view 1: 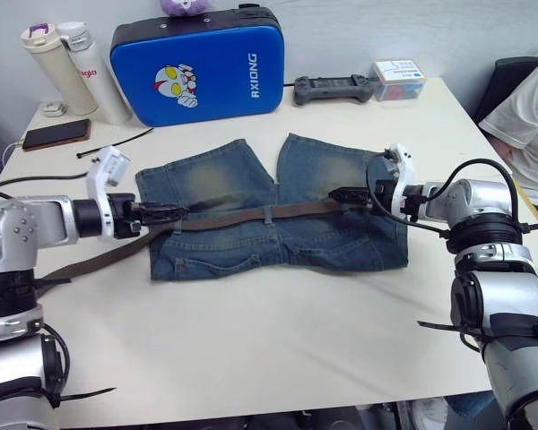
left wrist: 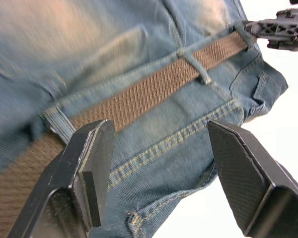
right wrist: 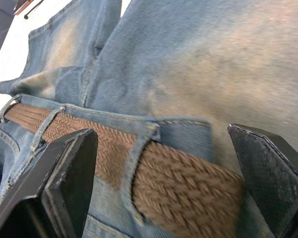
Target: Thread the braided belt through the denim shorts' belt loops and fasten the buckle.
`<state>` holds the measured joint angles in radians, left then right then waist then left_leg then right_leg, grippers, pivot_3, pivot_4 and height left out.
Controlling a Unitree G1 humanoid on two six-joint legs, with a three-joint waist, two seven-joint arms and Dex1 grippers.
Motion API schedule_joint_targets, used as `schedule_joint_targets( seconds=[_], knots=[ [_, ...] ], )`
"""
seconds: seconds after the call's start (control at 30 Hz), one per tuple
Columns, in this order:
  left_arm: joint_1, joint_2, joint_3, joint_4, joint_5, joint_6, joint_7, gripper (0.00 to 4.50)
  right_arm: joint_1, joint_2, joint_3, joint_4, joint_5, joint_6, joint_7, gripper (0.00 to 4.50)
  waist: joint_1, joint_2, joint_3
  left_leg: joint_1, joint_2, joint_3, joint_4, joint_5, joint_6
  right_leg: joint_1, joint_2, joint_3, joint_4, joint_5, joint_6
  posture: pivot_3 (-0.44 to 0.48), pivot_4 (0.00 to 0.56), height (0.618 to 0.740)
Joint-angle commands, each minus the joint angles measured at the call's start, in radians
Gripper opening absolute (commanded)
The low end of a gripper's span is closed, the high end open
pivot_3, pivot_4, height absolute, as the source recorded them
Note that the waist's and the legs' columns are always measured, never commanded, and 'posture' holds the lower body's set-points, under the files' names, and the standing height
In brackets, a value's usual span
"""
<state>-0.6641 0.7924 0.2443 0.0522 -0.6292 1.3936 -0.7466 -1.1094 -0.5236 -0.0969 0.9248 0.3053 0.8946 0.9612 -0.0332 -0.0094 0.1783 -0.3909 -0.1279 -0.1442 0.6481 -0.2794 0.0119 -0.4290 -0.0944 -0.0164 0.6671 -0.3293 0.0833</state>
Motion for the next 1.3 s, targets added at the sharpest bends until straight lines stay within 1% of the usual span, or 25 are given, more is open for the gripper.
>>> schedule_joint_targets(
  seconds=[0.03, 0.2, 0.37, 0.5, 0.57, 0.6, 0.63, 0.67, 0.73, 0.77, 0.8, 0.83, 0.87, 0.9, 1.03, 1.1, 1.2, 1.3],
  knots=[
    [0.006, -0.002, -0.011, 0.064, 0.035, -0.08, 0.015, 3.3, -0.018, -0.01, -0.024, -0.019, 0.015, -0.008, 0.005, 4.5, 0.0, 0.0, 0.0, 0.0, 0.0, 0.0, 0.0, 0.0, 0.0, 0.0, 0.0, 0.0, 0.0, 0.0, 0.0, 0.0, 0.15, 0.74],
    [-0.029, -0.007, -0.019, 0.155, 0.057, -0.137, 0.028, 3.3, -0.008, -0.019, -0.024, -0.036, 0.018, 0.002, 0.011, 4.5, 0.001, 0.0, 0.0, 0.0, 0.0, 0.0, 0.0, 0.0, 0.0, 0.0, 0.0, 0.0, 0.0, 0.0, 0.0, 0.0, 0.15, 0.74],
    [-0.016, 0.002, -0.056, 0.194, 0.071, -0.171, 0.002, 3.3, 0.017, -0.019, -0.017, -0.072, 0.02, 0.015, 0.015, 4.5, 0.001, 0.0, 0.0, 0.0, 0.0, 0.0, 0.0, 0.0, 0.0, 0.0, 0.0, 0.0, 0.0, 0.0, 0.0, 0.0, 0.15, 0.74],
    [-0.007, -0.032, -0.097, 0.239, 0.089, -0.2, -0.001, 3.3, 0.02, -0.008, -0.028, -0.078, 0.027, 0.014, 0.005, 4.5, 0.0, 0.0, 0.0, 0.0, 0.0, 0.001, 0.0, 0.0, 0.0, 0.0, 0.0, 0.001, 0.0, 0.0, 0.0, 0.0, 0.15, 0.74],
    [-0.023, -0.065, -0.097, 0.281, 0.104, -0.231, 0.017, 3.33, 0.019, -0.002, -0.03, -0.079, 0.031, 0.008, 0.005, 3.98, 0.001, 0.0, 0.0, 0.0, 0.0, 0.001, 0.0, 0.0, 0.0, 0.0, 0.0, 0.001, 0.0, 0.0, 0.0, 0.0, 0.15, 0.74],
    [-0.031, -0.079, -0.099, 0.295, 0.11, -0.242, 0.023, 3.06, 0.022, 0.0, -0.027, -0.086, 0.034, 0.004, 0.015, 3.71, 0.001, 0.0, 0.0, 0.0, 0.0, 0.001, 0.0, 0.0, 0.0, 0.0, 0.0, 0.001, 0.001, 0.0, 0.0, 0.0, 0.15, 0.74],
    [-0.038, -0.089, -0.099, 0.307, 0.114, -0.251, 0.027, 2.78, 0.024, 0.001, -0.024, -0.095, 0.037, 0.002, 0.025, 3.31, 0.002, 0.0, 0.0, 0.0, 0.0, 0.001, 0.0, 0.0, 0.0, 0.0, 0.0, 0.001, 0.001, 0.0, 0.0, 0.0, 0.15, 0.74],
    [-0.044, -0.097, -0.096, 0.318, 0.117, -0.257, 0.032, 2.47, 0.028, 0.002, -0.021, -0.103, 0.038, -0.002, 0.034, 2.84, 0.002, 0.0, 0.0, 0.0, 0.0, 0.001, 0.001, 0.0, 0.0, 0.0, 0.0, 0.001, 0.001, 0.0, 0.0, 0.0, 0.15, 0.74],
    [-0.046, -0.098, -0.093, 0.317, 0.113, -0.257, 0.019, 1.62, 0.04, 0.001, -0.013, -0.127, 0.038, -0.012, 0.053, 1.94, 0.002, 0.0, 0.0, 0.0, 0.0, 0.001, 0.001, 0.0, 0.0, 0.0, 0.0, 0.001, 0.001, 0.0, 0.0, 0.0, 0.15, 0.74],
    [-0.047, -0.094, -0.082, 0.309, 0.104, -0.248, 0.014, 1.31, 0.051, -0.001, -0.008, -0.148, 0.04, -0.021, 0.067, 1.56, 0.003, 0.0, 0.0, 0.0, 0.0, 0.001, 0.001, 0.0, 0.0, 0.0, 0.0, 0.001, 0.002, 0.0, 0.0, 0.0, 0.15, 0.74],
    [-0.048, -0.091, -0.075, 0.305, 0.097, -0.241, 0.011, 0.9, 0.059, -0.003, -0.004, -0.162, 0.041, -0.027, 0.077, 1.13, 0.002, 0.0, 0.0, 0.0, 0.0, 0.001, 0.001, 0.0, 0.0, 0.0, 0.0, 0.001, 0.002, 0.0, 0.0, 0.0, 0.15, 0.74],
    [-0.042, -0.071, -0.069, 0.291, 0.09, -0.246, -0.014, 0.51, 0.079, -0.01, 0.003, -0.195, 0.044, -0.045, 0.101, 0.7, 0.002, 0.0, 0.0, 0.0, 0.0, 0.001, 0.001, 0.0, 0.0, 0.0, 0.0, 0.001, 0.002, 0.0, 0.0, 0.0, 0.15, 0.74],
    [-0.035, -0.051, -0.065, 0.279, 0.084, -0.251, -0.037, 0.16, 0.096, -0.016, 0.008, -0.227, 0.048, -0.055, 0.122, 0.4, 0.002, 0.0, 0.0, 0.0, 0.0, 0.001, 0.001, 0.0, 0.0, 0.0, 0.0, 0.001, 0.002, 0.0, 0.0, 0.0, 0.15, 0.74],
    [-0.027, -0.03, -0.061, 0.263, 0.076, -0.258, -0.066, 0.02, 0.116, -0.023, 0.011, -0.263, 0.053, -0.07, 0.145, 0.36, 0.002, 0.0, 0.0, 0.0, 0.0, 0.001, 0.001, 0.0, 0.0, -0.001, 0.0, 0.001, 0.002, 0.0, 0.0, 0.0, 0.15, 0.74],
    [0.022, 0.039, -0.04, 0.176, 0.023, -0.267, -0.186, 0.0, 0.2, -0.053, 0.006, -0.423, 0.089, -0.116, 0.22, 0.36, 0.001, 0.0, 0.0, 0.0, 0.0, 0.001, 0.001, -0.001, 0.0, -0.001, 0.0, 0.001, 0.002, 0.0, 0.0, 0.0, 0.15, 0.74],
    [0.07, 0.084, -0.041, 0.116, 0.004, -0.287, -0.256, 0.0, 0.257, -0.072, 0.005, -0.522, 0.094, -0.186, 0.256, 0.36, 0.001, 0.0, 0.0, 0.0, 0.0, 0.001, 0.001, -0.001, 0.0, -0.001, 0.0, 0.001, 0.002, 0.0, 0.0, 0.0, 0.15, 0.74],
    [0.159, 0.145, -0.011, 0.018, -0.036, -0.339, -0.379, 0.0, 0.371, -0.109, 0.005, -0.713, 0.096, -0.311, 0.318, 0.36, -0.002, 0.0, 0.0, 0.0, 0.0, 0.002, 0.0, -0.001, 0.0, -0.002, 0.0, 0.001, 0.001, 0.0, 0.0, 0.0, 0.15, 0.74],
    [0.27, 0.204, 0.019, -0.075, -0.05, -0.421, -0.494, 0.0, 0.474, -0.131, 0.008, -0.878, 0.084, -0.418, 0.33, 0.36, 0.002, 0.0, 0.0, 0.0, 0.001, 0.002, 0.0, -0.001, 0.0, -0.002, 0.001, 0.002, 0.001, 0.0, 0.0, 0.0, 0.15, 0.74]
  ],
)
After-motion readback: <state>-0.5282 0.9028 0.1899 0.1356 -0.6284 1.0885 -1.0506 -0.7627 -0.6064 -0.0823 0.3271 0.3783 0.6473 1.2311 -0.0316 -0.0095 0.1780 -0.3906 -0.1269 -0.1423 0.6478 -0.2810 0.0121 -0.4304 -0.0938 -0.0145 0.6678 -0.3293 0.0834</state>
